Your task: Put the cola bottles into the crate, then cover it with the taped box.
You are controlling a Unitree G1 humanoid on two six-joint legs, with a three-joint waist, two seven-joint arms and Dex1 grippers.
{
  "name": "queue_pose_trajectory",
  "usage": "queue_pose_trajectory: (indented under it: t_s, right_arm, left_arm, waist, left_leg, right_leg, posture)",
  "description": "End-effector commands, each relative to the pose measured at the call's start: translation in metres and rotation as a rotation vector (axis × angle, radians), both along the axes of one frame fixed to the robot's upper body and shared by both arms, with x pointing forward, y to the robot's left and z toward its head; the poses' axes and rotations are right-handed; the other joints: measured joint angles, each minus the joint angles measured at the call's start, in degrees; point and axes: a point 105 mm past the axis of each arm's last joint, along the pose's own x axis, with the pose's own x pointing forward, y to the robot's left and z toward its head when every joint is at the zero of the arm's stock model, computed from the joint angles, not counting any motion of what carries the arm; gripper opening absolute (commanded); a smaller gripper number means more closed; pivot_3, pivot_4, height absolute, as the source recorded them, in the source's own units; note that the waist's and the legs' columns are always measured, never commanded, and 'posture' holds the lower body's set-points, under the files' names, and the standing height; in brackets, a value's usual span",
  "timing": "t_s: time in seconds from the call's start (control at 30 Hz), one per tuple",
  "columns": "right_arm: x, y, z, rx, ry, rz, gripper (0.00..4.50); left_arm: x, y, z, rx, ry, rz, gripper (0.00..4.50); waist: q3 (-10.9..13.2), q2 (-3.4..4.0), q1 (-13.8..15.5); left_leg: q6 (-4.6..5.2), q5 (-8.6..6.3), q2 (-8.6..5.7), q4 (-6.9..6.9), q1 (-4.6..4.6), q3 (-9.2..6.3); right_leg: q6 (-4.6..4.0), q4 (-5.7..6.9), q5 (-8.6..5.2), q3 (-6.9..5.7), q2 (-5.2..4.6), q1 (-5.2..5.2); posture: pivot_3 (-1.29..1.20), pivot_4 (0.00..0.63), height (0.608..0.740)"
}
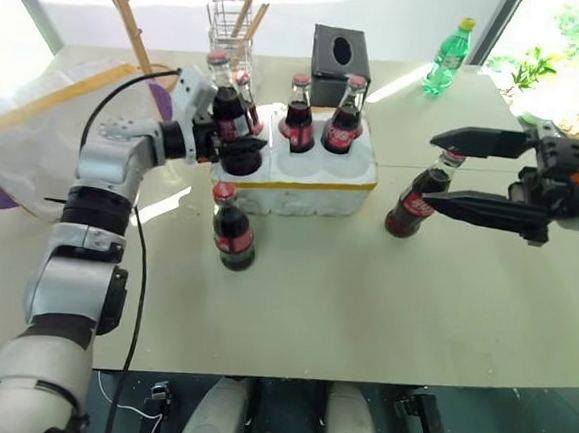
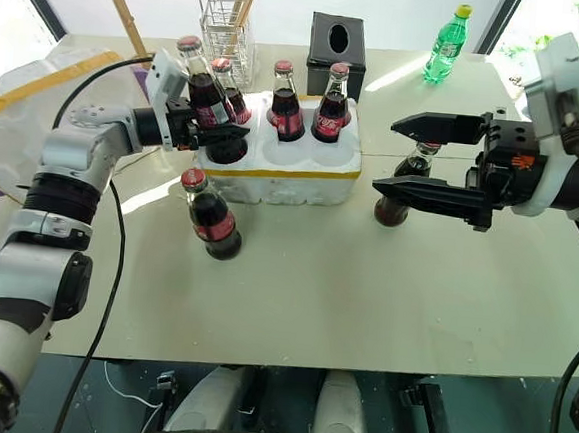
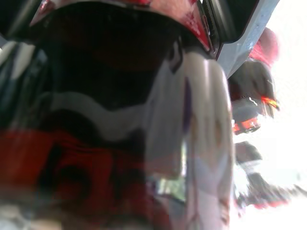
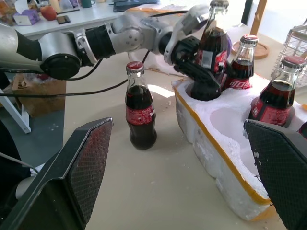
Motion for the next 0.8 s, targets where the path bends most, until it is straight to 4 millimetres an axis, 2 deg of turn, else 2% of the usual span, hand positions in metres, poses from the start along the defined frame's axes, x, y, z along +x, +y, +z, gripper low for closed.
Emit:
queue_pose_trajectory:
  t_s: [0.03, 0.13, 0.2, 0.27, 0.4, 0.6, 0.73, 0.8]
  right_arm:
    - [-0.007, 0.000, 0.009, 0.011, -0.050, 0.002, 4.50]
    - [-0.005, -0.001, 0.009, 0.014, -0.049, -0.005, 4.50]
    - [-0.003, 0.000, 0.008, 0.016, -0.048, -0.004, 4.50]
    - [-0.002, 0.001, 0.008, 0.017, -0.048, 0.003, 4.50]
    - [0.001, 0.005, 0.006, 0.016, -0.051, 0.019, 4.50]
    - [0.002, 0.006, 0.013, 0.006, -0.071, 0.044, 4.50]
    - [-0.002, 0.016, 0.012, -0.005, -0.064, 0.088, 4.50]
    - [-0.001, 0.023, 0.006, -0.010, -0.061, 0.103, 4.50]
  left_arm:
    - [-0.005, -0.002, 0.020, 0.020, -0.107, -0.037, 2.86]
    - [-0.010, -0.004, 0.011, 0.043, -0.101, -0.063, 2.86]
    - [-0.012, -0.003, 0.007, 0.052, -0.095, -0.060, 3.88]
    - [-0.015, 0.000, 0.004, 0.064, -0.095, -0.058, 4.47]
    - [-0.020, 0.008, 0.007, 0.044, -0.093, -0.044, 4.47]
    - [-0.037, 0.031, 0.041, -0.045, -0.124, -0.011, 4.47]
    - [-0.070, 0.050, 0.070, -0.062, -0.131, -0.033, 4.47]
    - [-0.091, 0.059, 0.076, -0.044, -0.107, -0.065, 4.47]
  waist:
    - [0.00, 0.00, 0.12]
    - [0.00, 0.00, 0.14]
    - [0.00, 0.00, 0.22]
    - [0.00, 0.00, 0.32]
    - [-0.01, 0.01, 0.26]
    - [-0.01, 0.01, 0.24]
    - [-0.01, 0.02, -0.06]
    - [-0.02, 0.03, -0.18]
  left_leg:
    - [0.00, 0.00, 0.00, 0.02, 0.00, 0.00]
    - [0.01, 0.00, 0.00, 0.03, 0.00, 0.00]
    - [0.01, 0.00, 0.00, 0.03, 0.00, 0.00]
    - [0.01, -0.01, 0.00, 0.03, 0.00, 0.00]
    - [0.01, -0.01, 0.00, 0.08, 0.01, 0.00]
    - [0.02, -0.01, 0.00, 0.08, 0.01, -0.01]
    - [0.02, -0.01, 0.02, 0.06, 0.01, -0.03]
    - [0.03, -0.02, 0.02, 0.05, 0.02, -0.03]
  right_leg:
    - [0.00, 0.00, 0.00, 0.00, 0.00, 0.00]
    - [0.00, 0.01, 0.00, 0.00, 0.00, 0.01]
    - [0.00, 0.02, 0.00, 0.00, 0.00, 0.00]
    - [0.00, 0.02, 0.00, 0.00, -0.01, 0.01]
    - [0.00, 0.04, 0.00, 0.01, -0.01, 0.03]
    - [0.00, 0.06, 0.00, 0.00, 0.00, 0.02]
    - [0.00, 0.06, 0.00, 0.01, 0.00, 0.01]
    - [0.00, 0.05, 0.00, 0.01, 0.01, 0.01]
  posture:
    - [0.00, 0.150, 0.740]
    - [0.00, 0.150, 0.740]
    - [0.00, 0.150, 0.740]
    - [0.00, 0.150, 0.740]
    - [0.00, 0.150, 0.740]
    - [0.00, 0.150, 0.740]
    - [0.00, 0.150, 0.740]
    - [0.00, 0.150, 0.740]
